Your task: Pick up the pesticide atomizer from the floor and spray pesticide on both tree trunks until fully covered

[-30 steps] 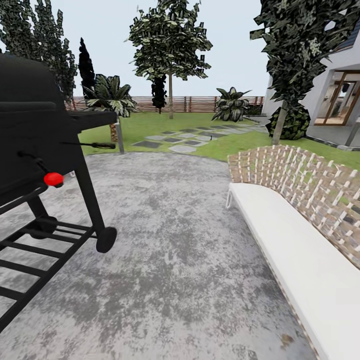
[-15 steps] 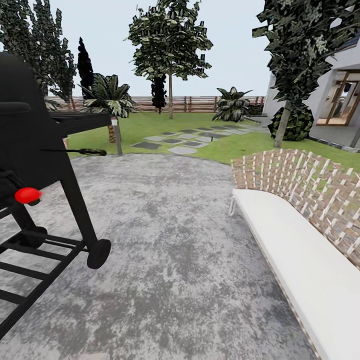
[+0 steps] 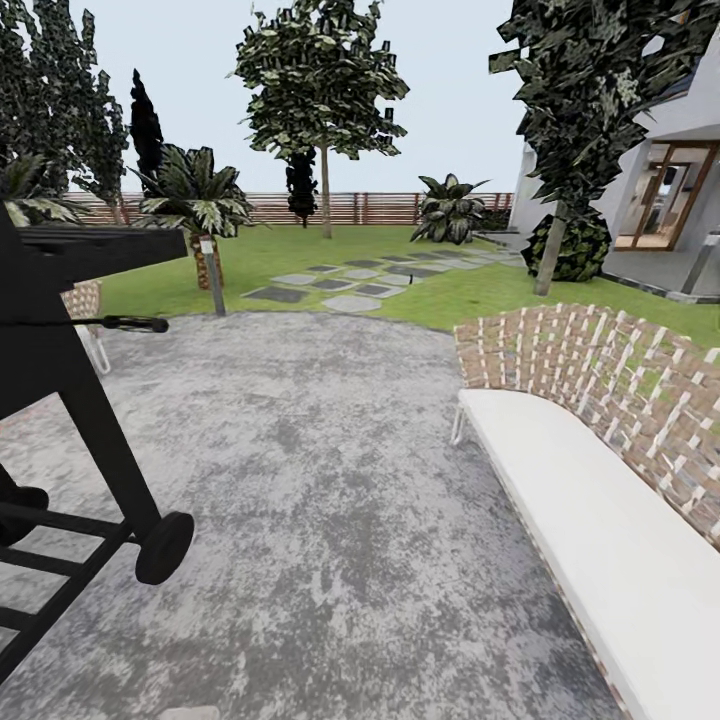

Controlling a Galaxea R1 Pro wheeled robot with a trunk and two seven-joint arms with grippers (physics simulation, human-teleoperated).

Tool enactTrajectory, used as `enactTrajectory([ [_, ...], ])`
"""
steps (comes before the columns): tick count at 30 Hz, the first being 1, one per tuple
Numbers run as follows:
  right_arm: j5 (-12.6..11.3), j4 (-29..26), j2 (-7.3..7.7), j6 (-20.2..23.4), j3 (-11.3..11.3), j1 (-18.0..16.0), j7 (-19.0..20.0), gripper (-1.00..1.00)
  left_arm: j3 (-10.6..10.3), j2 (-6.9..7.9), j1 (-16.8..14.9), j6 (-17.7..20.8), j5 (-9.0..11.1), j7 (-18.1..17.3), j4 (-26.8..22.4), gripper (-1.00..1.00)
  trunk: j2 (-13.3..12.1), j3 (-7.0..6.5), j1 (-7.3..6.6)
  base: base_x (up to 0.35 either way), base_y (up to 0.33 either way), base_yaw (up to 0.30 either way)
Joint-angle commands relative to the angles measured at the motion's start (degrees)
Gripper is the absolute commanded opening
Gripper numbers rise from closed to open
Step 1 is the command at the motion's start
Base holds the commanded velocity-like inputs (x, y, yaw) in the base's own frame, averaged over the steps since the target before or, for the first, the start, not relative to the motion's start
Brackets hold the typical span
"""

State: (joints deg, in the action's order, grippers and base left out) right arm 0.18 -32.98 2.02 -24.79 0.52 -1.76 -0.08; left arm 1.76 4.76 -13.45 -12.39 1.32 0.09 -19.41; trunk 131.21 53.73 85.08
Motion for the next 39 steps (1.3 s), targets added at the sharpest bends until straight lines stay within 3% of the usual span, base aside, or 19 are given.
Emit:
enactTrajectory([
  [1,0.0,-0.01,0.0,0.0,0.0,0.0,0.0,1.0,0.0,0.01,0.0,0.0,0.0,0.0,-0.01,1.0,0.0,0.0,0.0,0.337,0.0,-0.025],
  [39,0.09,0.02,0.0,0.0,-0.32,0.0,0.18,1.0,0.0,-0.02,0.0,0.0,0.0,0.0,-0.02,1.0,0.0,0.0,0.0,0.337,0.0,-0.001],
])
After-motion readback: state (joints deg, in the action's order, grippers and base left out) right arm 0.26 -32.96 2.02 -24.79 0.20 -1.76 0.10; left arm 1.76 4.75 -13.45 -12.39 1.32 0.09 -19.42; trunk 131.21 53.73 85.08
